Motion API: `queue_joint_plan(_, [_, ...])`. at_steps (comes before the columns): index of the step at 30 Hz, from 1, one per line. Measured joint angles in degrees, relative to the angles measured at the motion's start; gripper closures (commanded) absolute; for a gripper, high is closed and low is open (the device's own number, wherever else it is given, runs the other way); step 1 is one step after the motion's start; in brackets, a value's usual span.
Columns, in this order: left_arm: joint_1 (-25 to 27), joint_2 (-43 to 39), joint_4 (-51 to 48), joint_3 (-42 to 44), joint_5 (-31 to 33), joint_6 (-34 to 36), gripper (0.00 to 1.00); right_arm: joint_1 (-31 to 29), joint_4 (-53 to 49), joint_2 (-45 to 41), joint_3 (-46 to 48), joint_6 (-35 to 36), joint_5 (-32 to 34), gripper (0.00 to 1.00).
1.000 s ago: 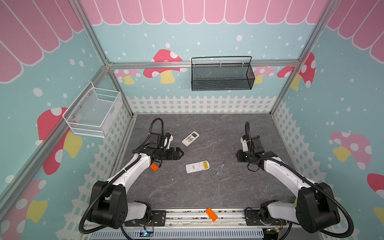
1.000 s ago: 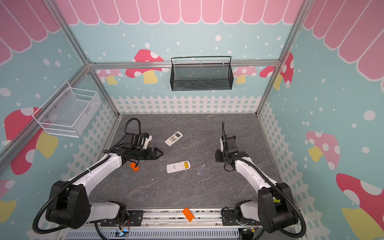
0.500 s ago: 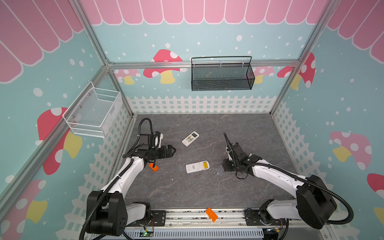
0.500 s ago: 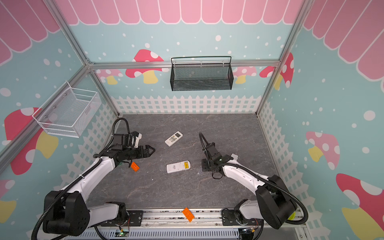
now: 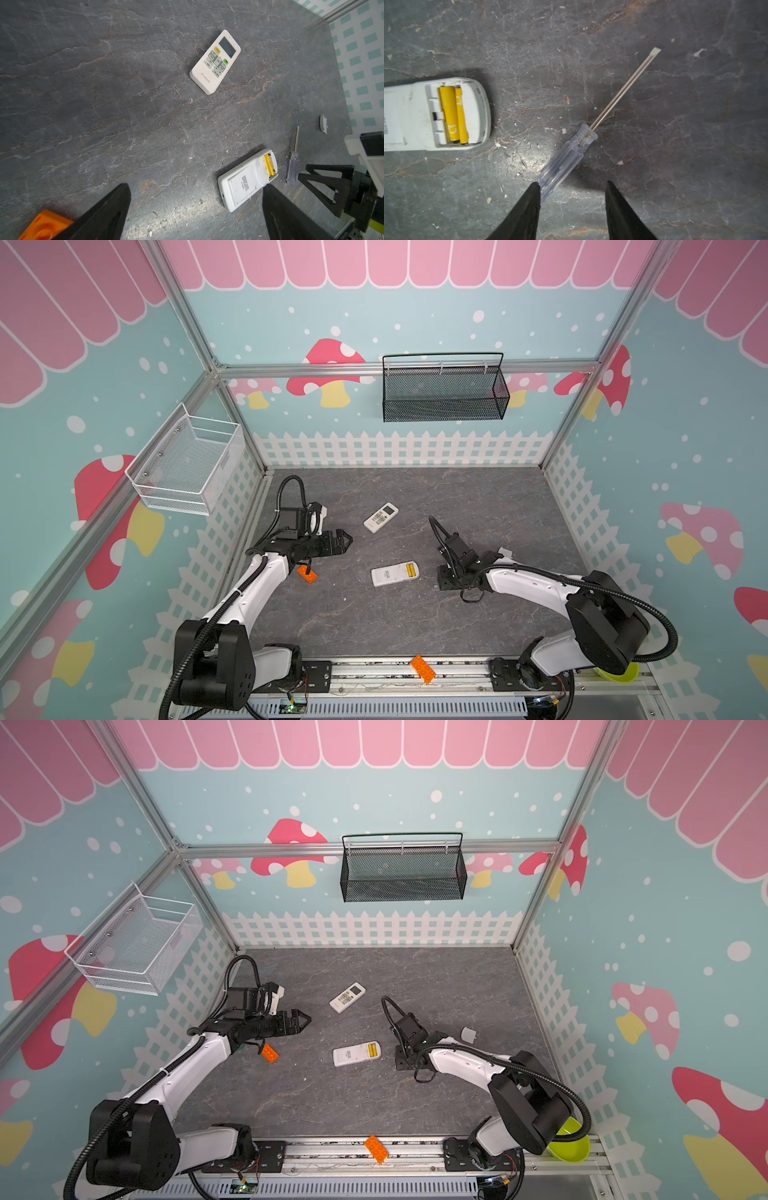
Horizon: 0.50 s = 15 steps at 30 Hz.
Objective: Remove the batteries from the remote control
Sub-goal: 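Grasp the clear-handled screwdriver with the right gripper while the left gripper draws back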
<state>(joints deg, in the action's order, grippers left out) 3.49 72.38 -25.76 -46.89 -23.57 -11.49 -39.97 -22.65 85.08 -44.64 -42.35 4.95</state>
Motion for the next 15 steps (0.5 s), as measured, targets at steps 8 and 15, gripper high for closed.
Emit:
queue_joint_plan(8, [0.00,0.09,-0.11,0.00,-0.02,0.22,0.00,-0.22,1.81,1.77,-0.02,-0.22,-0.46,0.52])
queue_joint_plan(15, [0.00,0.15,-0.22,0.00,0.42,0.83,0.01,-0.22,3.04,3.41,0.11,-0.13,-1.07,0.62])
